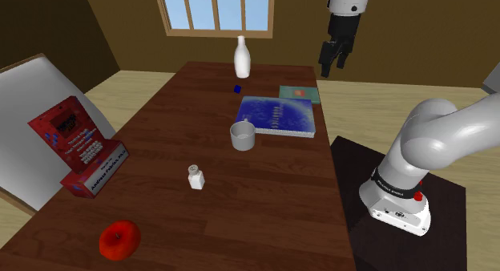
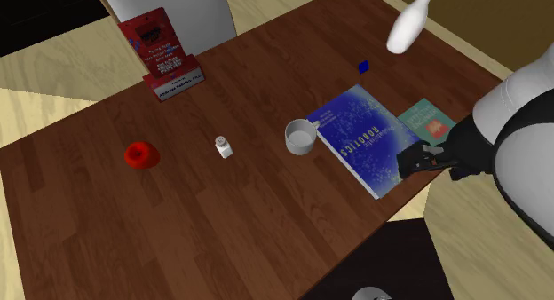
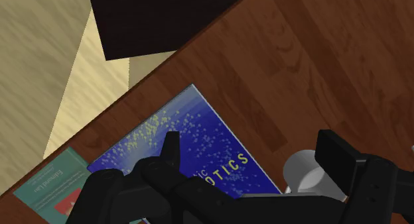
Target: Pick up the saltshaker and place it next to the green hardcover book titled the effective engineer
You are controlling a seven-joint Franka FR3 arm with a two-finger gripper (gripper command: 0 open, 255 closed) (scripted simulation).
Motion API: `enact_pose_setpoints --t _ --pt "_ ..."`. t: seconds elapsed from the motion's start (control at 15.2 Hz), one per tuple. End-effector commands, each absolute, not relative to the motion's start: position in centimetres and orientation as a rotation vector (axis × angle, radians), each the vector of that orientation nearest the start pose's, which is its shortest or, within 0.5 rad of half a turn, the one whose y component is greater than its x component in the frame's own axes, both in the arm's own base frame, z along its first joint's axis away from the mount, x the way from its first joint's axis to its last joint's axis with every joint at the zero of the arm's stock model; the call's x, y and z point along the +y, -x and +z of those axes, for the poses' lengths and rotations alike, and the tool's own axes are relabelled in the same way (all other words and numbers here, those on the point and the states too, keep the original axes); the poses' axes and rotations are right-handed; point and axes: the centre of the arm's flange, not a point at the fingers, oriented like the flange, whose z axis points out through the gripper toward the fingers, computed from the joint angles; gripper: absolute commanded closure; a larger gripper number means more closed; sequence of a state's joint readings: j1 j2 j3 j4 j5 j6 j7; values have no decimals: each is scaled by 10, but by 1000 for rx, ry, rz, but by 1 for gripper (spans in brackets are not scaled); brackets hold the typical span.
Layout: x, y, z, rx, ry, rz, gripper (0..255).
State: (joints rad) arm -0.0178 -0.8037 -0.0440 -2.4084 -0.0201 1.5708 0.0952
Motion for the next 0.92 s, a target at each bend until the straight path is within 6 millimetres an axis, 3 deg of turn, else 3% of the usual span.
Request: enact_pose_setpoints --t 0.0,0.86 --pt "-24 -300 571 223 3122 54 0" --pt "120 -365 505 283 3120 36 0"
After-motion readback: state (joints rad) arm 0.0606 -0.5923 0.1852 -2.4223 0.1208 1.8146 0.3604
